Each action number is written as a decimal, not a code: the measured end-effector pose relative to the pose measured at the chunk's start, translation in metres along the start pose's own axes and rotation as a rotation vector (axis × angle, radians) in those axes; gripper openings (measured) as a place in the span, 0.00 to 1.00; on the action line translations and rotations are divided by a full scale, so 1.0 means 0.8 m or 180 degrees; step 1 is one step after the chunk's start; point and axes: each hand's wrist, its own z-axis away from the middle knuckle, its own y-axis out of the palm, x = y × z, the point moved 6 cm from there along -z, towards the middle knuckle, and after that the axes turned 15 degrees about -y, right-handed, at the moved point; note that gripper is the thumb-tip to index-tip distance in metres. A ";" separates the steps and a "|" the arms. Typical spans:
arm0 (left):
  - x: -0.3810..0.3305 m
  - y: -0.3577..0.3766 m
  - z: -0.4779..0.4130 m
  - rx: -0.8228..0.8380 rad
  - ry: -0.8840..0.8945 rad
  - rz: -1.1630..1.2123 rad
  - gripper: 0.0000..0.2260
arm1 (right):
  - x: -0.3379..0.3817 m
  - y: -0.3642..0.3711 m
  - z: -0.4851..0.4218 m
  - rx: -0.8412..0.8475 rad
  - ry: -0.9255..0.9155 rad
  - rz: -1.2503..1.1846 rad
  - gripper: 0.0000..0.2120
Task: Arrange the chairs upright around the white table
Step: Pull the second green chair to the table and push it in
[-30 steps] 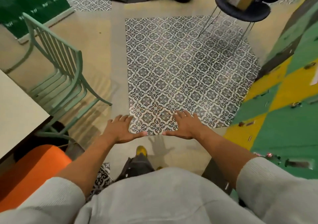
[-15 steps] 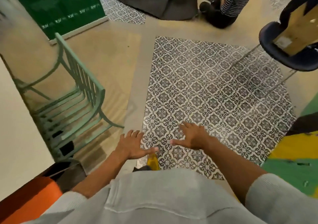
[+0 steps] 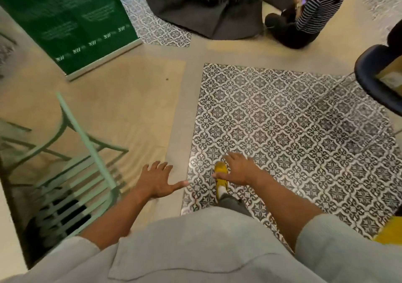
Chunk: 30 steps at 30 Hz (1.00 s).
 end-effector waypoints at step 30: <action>0.395 -0.386 -0.446 -0.0310 -0.2481 0.2688 0.48 | 0.357 -0.606 -0.775 0.0843 -0.2543 0.2236 0.54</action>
